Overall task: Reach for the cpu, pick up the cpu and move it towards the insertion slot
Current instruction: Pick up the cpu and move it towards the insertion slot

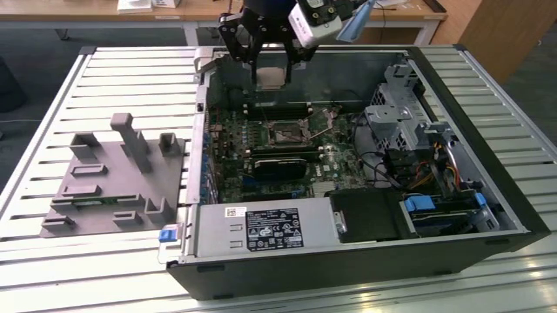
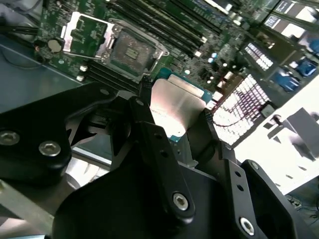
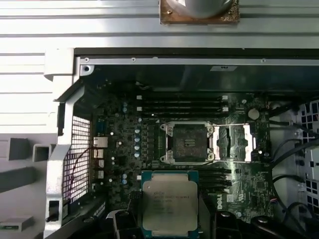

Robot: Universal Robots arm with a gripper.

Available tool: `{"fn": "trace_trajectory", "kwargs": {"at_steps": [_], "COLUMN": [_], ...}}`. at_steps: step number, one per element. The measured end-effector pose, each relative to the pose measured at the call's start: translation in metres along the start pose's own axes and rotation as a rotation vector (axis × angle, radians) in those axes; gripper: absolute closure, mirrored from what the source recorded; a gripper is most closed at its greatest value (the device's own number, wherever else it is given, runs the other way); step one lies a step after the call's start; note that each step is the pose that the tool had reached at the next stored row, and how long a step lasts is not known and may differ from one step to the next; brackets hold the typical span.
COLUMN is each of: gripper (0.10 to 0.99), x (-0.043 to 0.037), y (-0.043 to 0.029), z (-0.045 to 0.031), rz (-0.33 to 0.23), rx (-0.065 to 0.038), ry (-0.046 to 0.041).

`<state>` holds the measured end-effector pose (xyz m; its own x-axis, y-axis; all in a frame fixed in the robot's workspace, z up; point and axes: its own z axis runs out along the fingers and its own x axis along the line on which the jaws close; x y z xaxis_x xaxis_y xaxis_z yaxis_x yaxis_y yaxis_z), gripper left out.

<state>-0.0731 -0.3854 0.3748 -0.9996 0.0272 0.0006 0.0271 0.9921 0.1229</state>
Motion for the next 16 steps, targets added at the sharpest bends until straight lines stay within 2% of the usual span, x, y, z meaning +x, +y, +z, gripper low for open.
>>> {"fn": "trace_trajectory", "kwargs": {"at_steps": [6,16], "gripper": [0.549,0.549], "x": [-0.0167,-0.0380], "y": [0.0095,0.0219], "z": [0.0026,0.0063], "rz": [0.000,0.000], "rx": [0.000,0.000], "ry": [0.0000,0.0001]}}
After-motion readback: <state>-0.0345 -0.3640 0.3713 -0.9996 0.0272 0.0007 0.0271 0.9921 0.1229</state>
